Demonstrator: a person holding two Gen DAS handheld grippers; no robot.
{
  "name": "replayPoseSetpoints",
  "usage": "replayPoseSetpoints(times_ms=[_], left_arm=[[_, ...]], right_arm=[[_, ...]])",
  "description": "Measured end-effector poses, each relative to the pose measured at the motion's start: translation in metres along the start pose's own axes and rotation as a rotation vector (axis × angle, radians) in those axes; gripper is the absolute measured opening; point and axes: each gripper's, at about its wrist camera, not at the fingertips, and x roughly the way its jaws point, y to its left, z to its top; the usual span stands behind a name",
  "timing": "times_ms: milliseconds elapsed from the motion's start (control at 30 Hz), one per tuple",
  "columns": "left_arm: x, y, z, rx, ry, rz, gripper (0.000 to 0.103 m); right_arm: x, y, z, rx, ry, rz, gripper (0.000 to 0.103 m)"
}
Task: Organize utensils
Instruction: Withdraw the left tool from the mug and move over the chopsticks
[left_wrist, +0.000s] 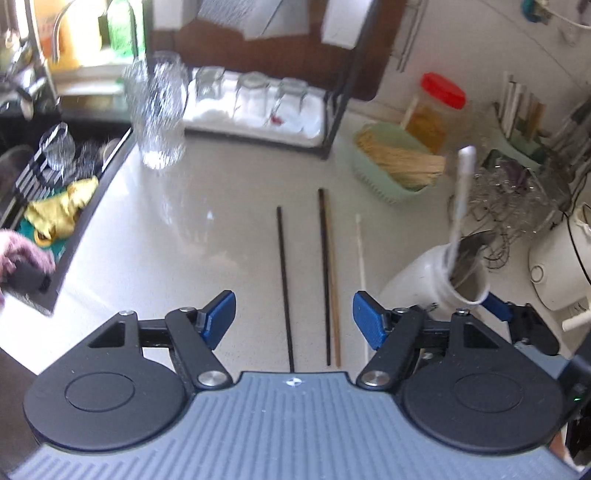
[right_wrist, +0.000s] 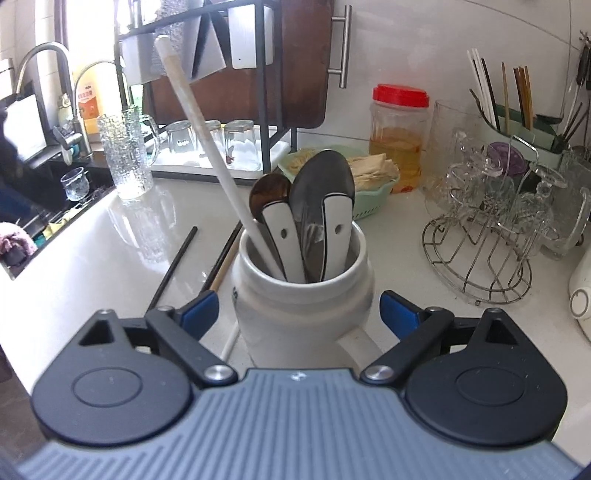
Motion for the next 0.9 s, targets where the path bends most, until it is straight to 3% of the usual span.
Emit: replayPoseSetpoints(times_ms=[333,667,867,900], left_arm=[[0.053,0.033,-0.016,-0.104,0.044,-0.026,0.075],[0.088,0.040,-0.002,-0.071,0.029,-0.035,0.074],[0.112,0.035,0.012,-0.045,0.017,-0.067,0.064],[0.115,0.034,0.015,-0.043,0.009,-0.066,0.055]], right_arm=[[0.004,-0.001,0.007,-0.035,0.013,0.002,0.095],[0.011,0.004,0.009,-0.049,0.035,-0.029,0.090],[0.011,0.005,0.011,-0.037,0.050,-0.045,0.089],[0.012,0.005,0.011,-0.035,0.053,-0.049,0.089]])
